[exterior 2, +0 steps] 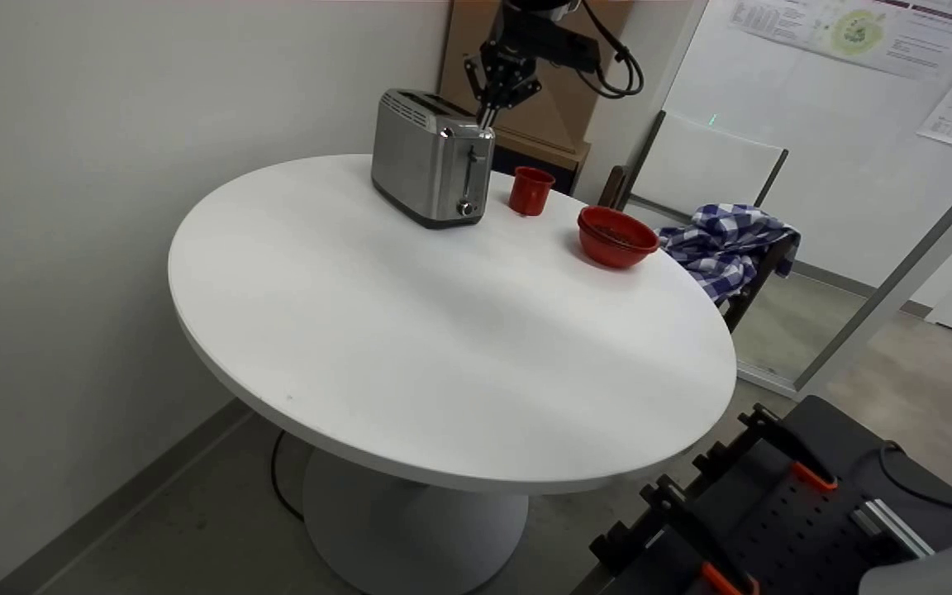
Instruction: Push down the lever of the toaster
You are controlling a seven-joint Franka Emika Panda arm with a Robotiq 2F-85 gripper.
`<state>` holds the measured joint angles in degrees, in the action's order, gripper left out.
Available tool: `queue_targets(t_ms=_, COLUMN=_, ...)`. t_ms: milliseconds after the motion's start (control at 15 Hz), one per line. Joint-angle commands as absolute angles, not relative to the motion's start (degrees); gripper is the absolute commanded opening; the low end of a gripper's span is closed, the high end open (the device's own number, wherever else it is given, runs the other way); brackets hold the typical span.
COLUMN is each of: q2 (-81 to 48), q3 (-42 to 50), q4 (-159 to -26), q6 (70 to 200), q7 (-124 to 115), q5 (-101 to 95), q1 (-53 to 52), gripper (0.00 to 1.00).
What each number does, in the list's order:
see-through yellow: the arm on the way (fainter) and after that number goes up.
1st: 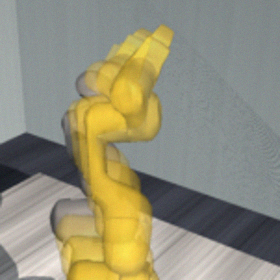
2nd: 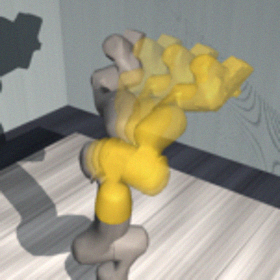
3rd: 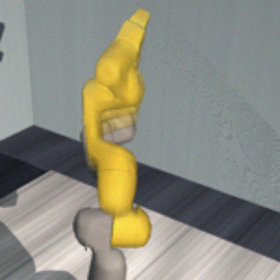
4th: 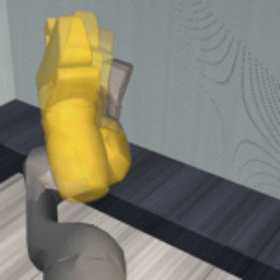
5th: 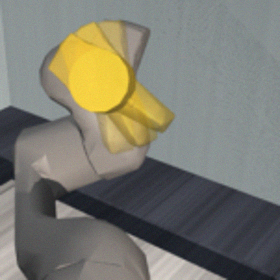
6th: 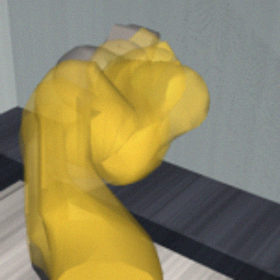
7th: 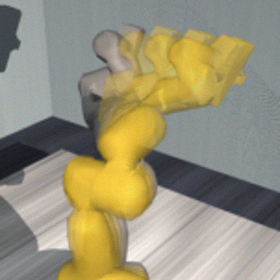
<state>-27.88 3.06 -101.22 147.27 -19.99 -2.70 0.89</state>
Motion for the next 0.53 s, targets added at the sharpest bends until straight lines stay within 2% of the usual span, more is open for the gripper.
queue_targets(t_ms=0, q2=-30.92, q3=3.81, q4=-97.08, q6=146.14, q7=-17.96, q5=-1.08, q1=0.67, gripper=0.00)
queue_targets(t_ms=467, q2=-34.99, q3=4.95, q4=-93.27, q6=146.95, q7=-18.69, q5=-1.73, q1=0.19, gripper=0.00)
